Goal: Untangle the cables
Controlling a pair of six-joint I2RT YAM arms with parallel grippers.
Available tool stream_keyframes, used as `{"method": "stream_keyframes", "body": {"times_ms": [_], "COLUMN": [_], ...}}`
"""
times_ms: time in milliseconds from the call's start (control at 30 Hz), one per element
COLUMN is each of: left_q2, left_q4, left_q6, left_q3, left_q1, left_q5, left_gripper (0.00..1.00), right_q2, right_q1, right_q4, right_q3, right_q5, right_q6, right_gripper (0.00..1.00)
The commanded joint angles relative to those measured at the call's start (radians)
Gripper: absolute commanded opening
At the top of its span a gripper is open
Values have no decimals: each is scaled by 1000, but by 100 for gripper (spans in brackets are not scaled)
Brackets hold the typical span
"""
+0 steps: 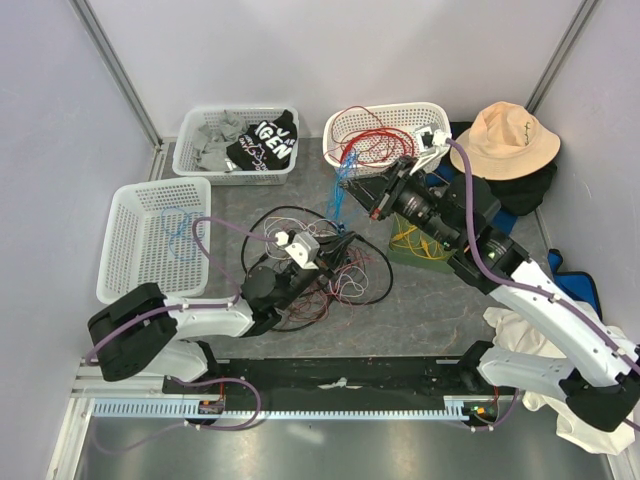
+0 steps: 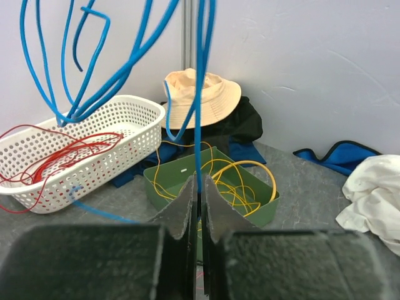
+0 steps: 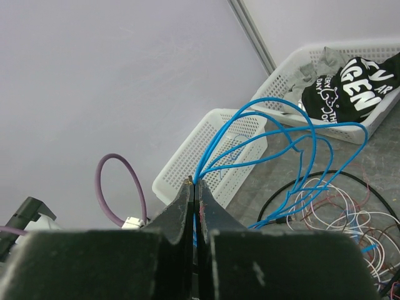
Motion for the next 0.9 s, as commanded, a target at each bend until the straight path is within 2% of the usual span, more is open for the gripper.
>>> {"method": "stream_keyframes", "body": {"times_ms": [0,33,100,133,167,200,233,300,400,433,533,700,867], "left_q2": [-63,-106,-205,-323,-369,-423,-516,-610,-710,-718,-695,-608,-499], "left_q4": [141,82,-258,-404,-539,-757,-829,-983,-1101,-1175,-1244,-1229,-1243], "left_q6": [16,8,-9,-31,-60,-71,-76,-71,-61,-62,-45,59,172], "left_q3": [31,28,53,109,142,168,207,244,365,448,583,706,939], "left_q1": [-7,-7,-5,-4,-4,-4,-2,-2,-1,-1,-1,1,-1], "left_q5": [-63,-123,-192,-276,-321,-364,-425,-462,-519,-543,-542,-582,-577], "left_gripper": [2,2,2,2,2,2,2,2,2,2,2,2,2], "right_q2": [-54,-73,-96,-122,-135,-151,-175,-195,-217,-221,-220,-214,-220], "right_q1": [0,0,0,0,0,0,0,-1,0,0,0,0,0], "right_q4": [-12,-20,-49,-60,-67,-80,-84,-86,-83,-81,-61,-47,-52], "right_q3": [-15,-20,-35,-58,-72,-104,-121,-173,-231,-244,-284,-314,-371], "right_q5": [26,40,86,111,134,149,184,201,212,211,198,156,160], "right_q6": [-4,-19,-39,-57,-67,-76,-82,-94,-94,-94,-85,-71,-82], "right_gripper": [0,0,0,0,0,0,0,0,0,0,0,0,0]}}
